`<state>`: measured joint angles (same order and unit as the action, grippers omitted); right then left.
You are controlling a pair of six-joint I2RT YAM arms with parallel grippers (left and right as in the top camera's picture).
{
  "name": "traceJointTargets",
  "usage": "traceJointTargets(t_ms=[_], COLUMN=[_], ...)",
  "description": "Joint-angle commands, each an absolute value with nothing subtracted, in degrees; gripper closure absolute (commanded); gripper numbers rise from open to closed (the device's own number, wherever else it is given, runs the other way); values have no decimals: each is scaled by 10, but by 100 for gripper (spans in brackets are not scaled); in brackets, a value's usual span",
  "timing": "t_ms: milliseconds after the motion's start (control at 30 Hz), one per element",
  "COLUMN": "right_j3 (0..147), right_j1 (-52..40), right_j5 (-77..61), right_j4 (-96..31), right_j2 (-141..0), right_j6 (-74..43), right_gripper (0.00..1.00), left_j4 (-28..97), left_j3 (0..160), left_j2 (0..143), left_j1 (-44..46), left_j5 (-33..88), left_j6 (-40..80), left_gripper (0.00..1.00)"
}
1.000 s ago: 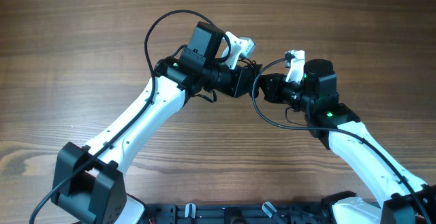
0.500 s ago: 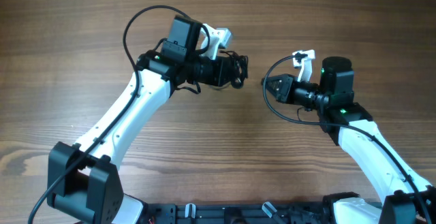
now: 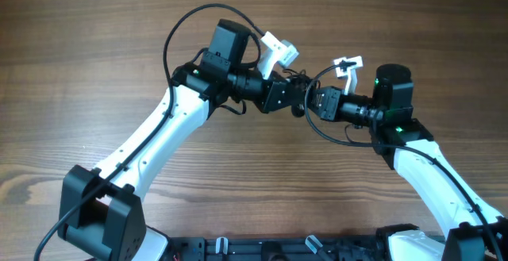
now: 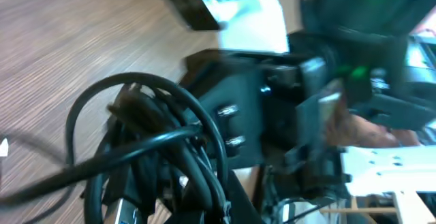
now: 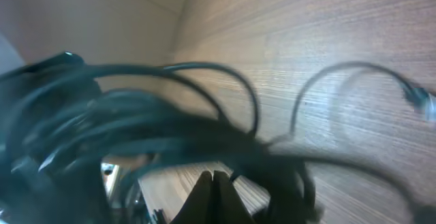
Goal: Untangle cables
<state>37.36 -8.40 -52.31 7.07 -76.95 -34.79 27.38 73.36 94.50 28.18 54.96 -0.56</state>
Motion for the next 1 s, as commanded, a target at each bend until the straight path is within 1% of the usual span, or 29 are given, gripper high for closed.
traceJointTargets(t_ms=[0,133,233,333,467,533,600,633,667,733,833,867,933,967], right_j3=[379,379,379,379,379,379,379,379,379,379,379,379,379,378], right_j1=[-96,-95,-88,-62,-16,7,18,19,18,14,-1,-9,-23,-34], right_j5=[-532,-545,-590,-628,-652,-670,-674,-674,-671,-658,-626,-611,-578,-560], right_j4=[71,95,133,148,127,124,124,124,124,123,103,90,59,45], right_j2=[-775,-775,-775,-775,-775,-775,-775,-775,-775,-775,-775,-775,-775,-775], right_j6=[-360,-361,-360,-360,-355,-349,-349,-349,-346,-342,-318,-315,-315,-315], right_gripper=[96,96,96,95,84,75,65,62,56,51,47,46,44,43], left_j4=[246,251,259,276,284,279,275,275,275,275,274,275,274,274], left_j3=[738,738,738,738,738,738,738,738,738,738,738,738,738,738], left_j2=[926,926,926,926,926,926,926,926,926,926,926,926,926,926], left_j1=[301,308,305,291,254,231,207,200,189,177,170,170,170,170], left_j5=[641,641,634,601,596,585,541,517,469,399,328,301,285,283], left_j6=[-28,-28,-29,-25,16,61,139,175,244,364,533,622,730,765], left_gripper=[96,96,96,96,96,96,96,96,96,96,96,96,96,96])
